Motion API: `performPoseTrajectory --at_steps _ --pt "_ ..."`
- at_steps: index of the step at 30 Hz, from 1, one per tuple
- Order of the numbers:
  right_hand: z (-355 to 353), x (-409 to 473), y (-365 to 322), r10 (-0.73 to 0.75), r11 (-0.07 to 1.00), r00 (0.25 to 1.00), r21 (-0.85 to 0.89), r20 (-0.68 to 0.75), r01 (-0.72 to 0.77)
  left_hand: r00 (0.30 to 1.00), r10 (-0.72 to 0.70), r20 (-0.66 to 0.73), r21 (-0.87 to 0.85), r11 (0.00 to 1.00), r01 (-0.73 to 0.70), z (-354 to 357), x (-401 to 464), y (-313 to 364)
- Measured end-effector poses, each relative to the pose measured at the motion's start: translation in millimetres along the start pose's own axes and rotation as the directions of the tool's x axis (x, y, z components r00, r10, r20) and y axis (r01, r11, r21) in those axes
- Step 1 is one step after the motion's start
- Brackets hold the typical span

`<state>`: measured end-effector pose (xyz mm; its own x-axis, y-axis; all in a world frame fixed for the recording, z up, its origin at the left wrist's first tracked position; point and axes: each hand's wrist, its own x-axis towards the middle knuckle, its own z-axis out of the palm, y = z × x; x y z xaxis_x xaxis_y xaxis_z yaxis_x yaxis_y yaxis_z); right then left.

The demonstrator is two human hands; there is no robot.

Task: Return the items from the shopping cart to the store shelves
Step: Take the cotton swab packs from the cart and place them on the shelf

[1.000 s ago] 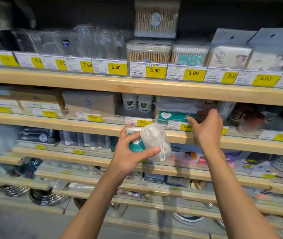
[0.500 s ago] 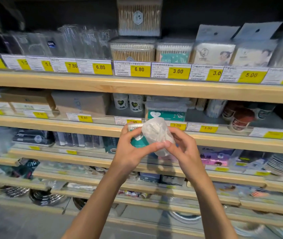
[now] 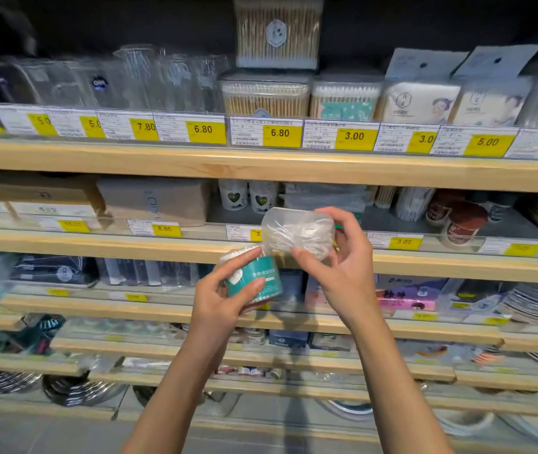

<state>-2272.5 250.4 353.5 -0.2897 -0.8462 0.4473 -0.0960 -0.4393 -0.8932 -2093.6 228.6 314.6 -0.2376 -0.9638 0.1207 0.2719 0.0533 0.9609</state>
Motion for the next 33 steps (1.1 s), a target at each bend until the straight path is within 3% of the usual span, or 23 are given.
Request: performPoseTrajectory --at_steps 8,11,14,20,24,29,33 --pt "35.8 4.0 3.9 -0.032 0.989 0.999 -0.142 -0.011 0.030 1.000 0.006 0.000 -0.131 0.991 -0.006 -33.6 -4.7 12.8" --pt "43.1 3.5 2.8 0.076 0.997 0.995 -0.009 -0.057 -0.077 0.999 -0.028 0.019 -0.203 0.979 0.031 -39.0 -4.7 16.5" --pt "46.4 7.1 -1.0 0.276 0.934 0.952 0.272 -0.132 -0.232 0.998 -0.044 0.050 -0.234 0.971 0.055 -40.1 -4.2 18.8" --pt "36.1 8.7 2.4 0.427 0.809 0.904 0.453 -0.014 -0.375 0.995 -0.060 0.081 -0.221 0.972 0.076 -33.8 -1.8 17.5" --pt "23.9 5.5 5.1 0.415 0.832 0.908 0.428 -0.056 -0.354 0.992 -0.062 0.110 -0.191 0.978 0.083 -23.4 1.1 15.1" --pt "-9.0 0.4 11.2 0.307 0.921 0.915 0.323 -0.262 -0.217 0.979 -0.051 0.196 -0.166 0.983 0.085 0.3 3.5 4.7" --pt "-42.8 -2.2 9.8 0.258 0.958 0.903 0.209 -0.344 -0.194 0.952 -0.073 0.296 -0.177 0.976 0.130 24.9 5.8 -7.4"
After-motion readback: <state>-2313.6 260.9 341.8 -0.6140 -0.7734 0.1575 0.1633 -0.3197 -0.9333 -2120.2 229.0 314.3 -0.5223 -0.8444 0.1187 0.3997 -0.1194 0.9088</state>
